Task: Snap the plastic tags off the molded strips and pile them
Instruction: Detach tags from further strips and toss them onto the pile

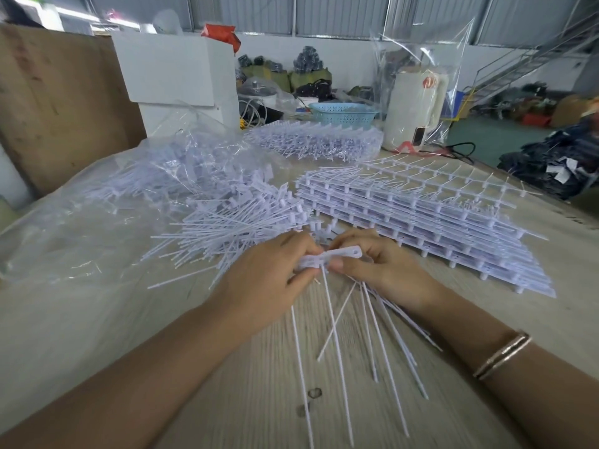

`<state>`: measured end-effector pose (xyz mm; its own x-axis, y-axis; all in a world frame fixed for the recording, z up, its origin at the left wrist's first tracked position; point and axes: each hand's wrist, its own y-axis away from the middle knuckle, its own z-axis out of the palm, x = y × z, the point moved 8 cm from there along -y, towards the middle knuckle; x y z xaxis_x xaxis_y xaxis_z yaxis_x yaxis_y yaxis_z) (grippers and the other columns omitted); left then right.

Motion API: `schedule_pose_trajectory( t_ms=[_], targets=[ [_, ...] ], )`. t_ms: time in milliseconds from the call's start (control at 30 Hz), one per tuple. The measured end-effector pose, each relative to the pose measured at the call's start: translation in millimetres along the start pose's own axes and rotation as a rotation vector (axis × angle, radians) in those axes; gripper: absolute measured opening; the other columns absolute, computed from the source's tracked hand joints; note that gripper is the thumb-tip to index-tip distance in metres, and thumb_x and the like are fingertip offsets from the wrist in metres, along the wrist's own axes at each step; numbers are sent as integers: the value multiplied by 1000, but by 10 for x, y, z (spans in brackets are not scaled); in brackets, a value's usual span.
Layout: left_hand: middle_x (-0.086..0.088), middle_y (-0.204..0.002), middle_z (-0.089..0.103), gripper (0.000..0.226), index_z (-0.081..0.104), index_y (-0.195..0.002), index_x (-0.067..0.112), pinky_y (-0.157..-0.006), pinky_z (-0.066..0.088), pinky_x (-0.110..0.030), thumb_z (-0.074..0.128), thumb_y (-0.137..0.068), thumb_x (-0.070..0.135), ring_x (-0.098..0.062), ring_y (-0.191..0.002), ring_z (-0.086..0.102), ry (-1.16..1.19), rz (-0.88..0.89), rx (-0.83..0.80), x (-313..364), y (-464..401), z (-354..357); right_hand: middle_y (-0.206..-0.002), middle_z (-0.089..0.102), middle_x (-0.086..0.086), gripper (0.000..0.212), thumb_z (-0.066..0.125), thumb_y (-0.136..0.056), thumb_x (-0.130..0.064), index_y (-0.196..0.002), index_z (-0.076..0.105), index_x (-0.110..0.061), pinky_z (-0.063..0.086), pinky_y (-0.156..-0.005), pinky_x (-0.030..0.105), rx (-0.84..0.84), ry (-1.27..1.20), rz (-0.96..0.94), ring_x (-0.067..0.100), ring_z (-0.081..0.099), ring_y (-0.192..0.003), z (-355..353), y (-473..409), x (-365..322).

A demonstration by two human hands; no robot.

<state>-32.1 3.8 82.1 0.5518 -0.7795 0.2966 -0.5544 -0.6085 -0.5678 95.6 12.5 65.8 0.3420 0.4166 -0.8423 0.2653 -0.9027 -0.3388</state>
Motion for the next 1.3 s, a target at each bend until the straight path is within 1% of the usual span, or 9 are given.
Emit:
schedule_pose_trajectory(
  t_ms=[100, 267, 400, 600, 767, 933, 1067, 1167, 1300],
  targets=[
    [2, -83, 70, 11, 64, -95, 14, -50, 41, -24, 65, -86, 20, -8, -61, 56, -60, 25, 20, -4, 4, -13, -90, 62, 20, 11, 64, -83, -6, -89, 70, 1, 42, -81, 26, 13, 61, -54, 23, 57, -87, -2, -19, -36],
    [6, -85, 73, 17, 70, -103, 15, -56, 37, -5, 62, -89, 20, 9, -55, 52, 56, -53, 32, -67, -16, -16, -89, 65, 15, 14, 64, -84, -13, -90, 71, -3, 40, -89, 31, 69, 140, -90, 19, 56, -90, -47, -3, -61],
    [6, -72, 70, 15, 71, -100, 20, -56, 43, -15, 58, -91, 21, -3, -60, 61, 229, -157, 64, -125, -8, -21, -82, 66, 5, 16, 61, -85, -23, -86, 71, -11, 38, -84, 57, 123, 300, -213, 23, 58, -84, -60, 12, -147],
    [16, -71, 66, 12, 68, -89, 19, -59, 37, -2, 58, -92, 13, 12, -64, 59, 359, -121, 131, -56, -24, -80, -79, 61, 9, 16, 61, -83, -20, -85, 67, -6, 46, -74, 28, 123, -248, -104, 17, 57, -76, -63, -13, 16],
    [12, -77, 71, 16, 60, -87, 31, -70, 49, -18, 49, -90, 19, -4, -76, 68, 630, -119, 51, -32, -27, 62, -77, 62, 6, 13, 56, -82, -8, -80, 69, -4, 48, -72, 27, 54, -412, -124, 18, 59, -74, -45, -21, 42],
    [-4, -84, 73, 15, 60, -91, 16, -75, 56, -48, 45, -91, 13, -25, -80, 71, 853, -106, -12, -8, -19, 174, -67, 60, 4, 12, 60, -80, -12, -73, 69, -11, 47, -63, 25, -37, -524, -96, 17, 57, -62, 27, -35, 19],
    [-11, -83, 71, 13, 57, -90, 8, -72, 58, -37, 44, -90, 8, -25, -79, 70, 1043, -134, -56, 46, -8, 243, -61, 58, 3, 18, 54, -79, -14, -64, 65, -17, 43, -61, 29, -77, -611, -49, 18, 53, -57, 64, -38, 54],
    [-24, -88, 66, 11, 54, -89, 3, -72, 58, -36, 44, -93, 7, -28, -78, 68, 1102, -128, -90, 110, -14, 250, -59, 52, 8, 18, 68, -74, -23, -60, 61, -13, 35, -62, 34, -121, -678, -11, 23, 47, -56, 111, -42, 83],
    [-22, -84, 67, 14, 50, -93, -2, -70, 58, -33, 41, -86, 7, -22, -76, 69, 1216, -169, -183, 175, -4, 285, -53, 41, 6, 34, 78, -61, -31, -54, 51, -12, 38, -57, 26, -177, -784, 43, 17, 43, -51, 148, -22, 82]
  ],
)
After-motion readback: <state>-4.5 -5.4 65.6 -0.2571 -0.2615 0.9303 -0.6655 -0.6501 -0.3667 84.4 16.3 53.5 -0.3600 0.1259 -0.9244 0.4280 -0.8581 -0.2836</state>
